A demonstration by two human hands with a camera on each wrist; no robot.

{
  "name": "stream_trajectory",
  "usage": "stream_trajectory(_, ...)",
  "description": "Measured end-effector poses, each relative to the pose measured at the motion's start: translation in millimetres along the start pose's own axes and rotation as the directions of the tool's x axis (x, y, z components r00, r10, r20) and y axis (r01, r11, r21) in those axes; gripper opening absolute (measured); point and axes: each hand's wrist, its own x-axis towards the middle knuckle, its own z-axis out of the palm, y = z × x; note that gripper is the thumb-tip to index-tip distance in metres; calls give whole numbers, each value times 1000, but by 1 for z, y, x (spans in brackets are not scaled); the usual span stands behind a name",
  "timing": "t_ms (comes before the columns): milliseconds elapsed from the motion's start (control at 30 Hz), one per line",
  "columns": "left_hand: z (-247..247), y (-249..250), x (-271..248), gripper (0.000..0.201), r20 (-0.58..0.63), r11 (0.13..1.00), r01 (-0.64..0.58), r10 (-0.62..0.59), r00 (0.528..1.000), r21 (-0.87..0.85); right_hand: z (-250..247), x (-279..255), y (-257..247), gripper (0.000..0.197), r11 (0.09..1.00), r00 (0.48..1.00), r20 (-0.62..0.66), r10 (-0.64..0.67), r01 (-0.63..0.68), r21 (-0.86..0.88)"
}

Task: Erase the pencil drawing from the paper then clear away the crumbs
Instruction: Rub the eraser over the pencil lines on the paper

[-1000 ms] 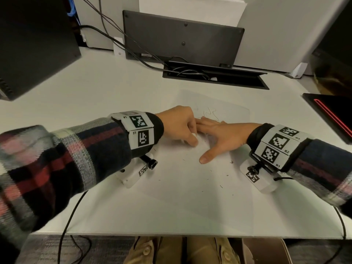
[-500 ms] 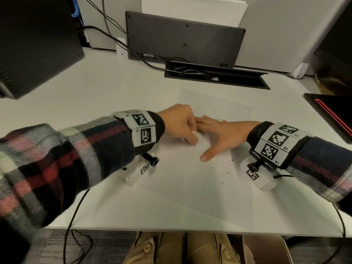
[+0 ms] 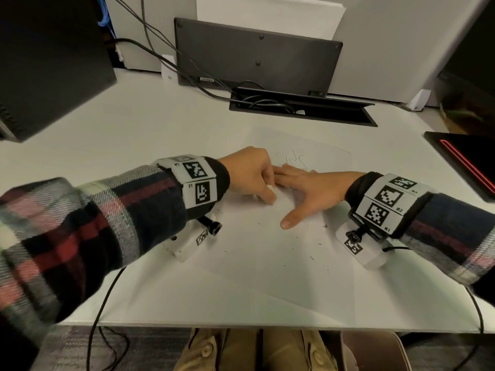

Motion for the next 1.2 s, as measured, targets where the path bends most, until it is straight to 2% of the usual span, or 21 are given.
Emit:
stream_trajectory(67, 0, 1, -3, 6, 18, 1000, -27, 27, 999, 7, 0, -2, -2, 117, 1000, 1000, 2, 15, -15, 6)
stream_trajectory(167, -11, -9, -2, 12, -120, 999, 20, -23, 993, -25, -3, -11, -8, 113, 997, 997, 13, 80, -80, -19)
stream_trajectory(233, -19, -18, -2, 16, -161, 996, 61, -71, 984, -66, -5, -13, -9, 115, 994, 995, 20, 99, -98, -41)
stream_trajectory(467, -18, -26, -4, 14, -82, 994, 64, -71, 994, -83, -11, -11, -6, 117, 997, 997, 37, 71, -71, 0)
stream_trajectory(600, -16, -23, -4, 12, -50, 992, 63, -69, 996, -106, -13, -12, -10, 109, 999, 999, -8, 45, -45, 14)
stream_trajectory(700, -13, -22, -4, 13, -35, 995, 69, -72, 997, -78, -10, -11, -16, 107, 1000, 1000, 3, 19, -19, 14)
stream_trajectory(800, -10, -20, -4, 13, -24, 995, 62, -64, 998, -73, -2, -7, -17, 117, 1000, 999, 34, -6, 7, -30)
stream_trajectory(933, -5, -13, -8, 9, 45, 998, 16, -13, 999, -55, 2, 0, -12, 122, 999, 999, 38, -36, 36, -4)
stream_trajectory(1067, -8, -12, -5, 11, -48, 999, 37, -39, 998, -37, 1, -1, -11, 117, 999, 998, 47, -39, 39, 9)
stream_trajectory(1200, -4, -9, -7, 12, 45, 999, 10, -7, 999, -52, 1, 0, -9, 118, 999, 998, 38, -42, 42, 9)
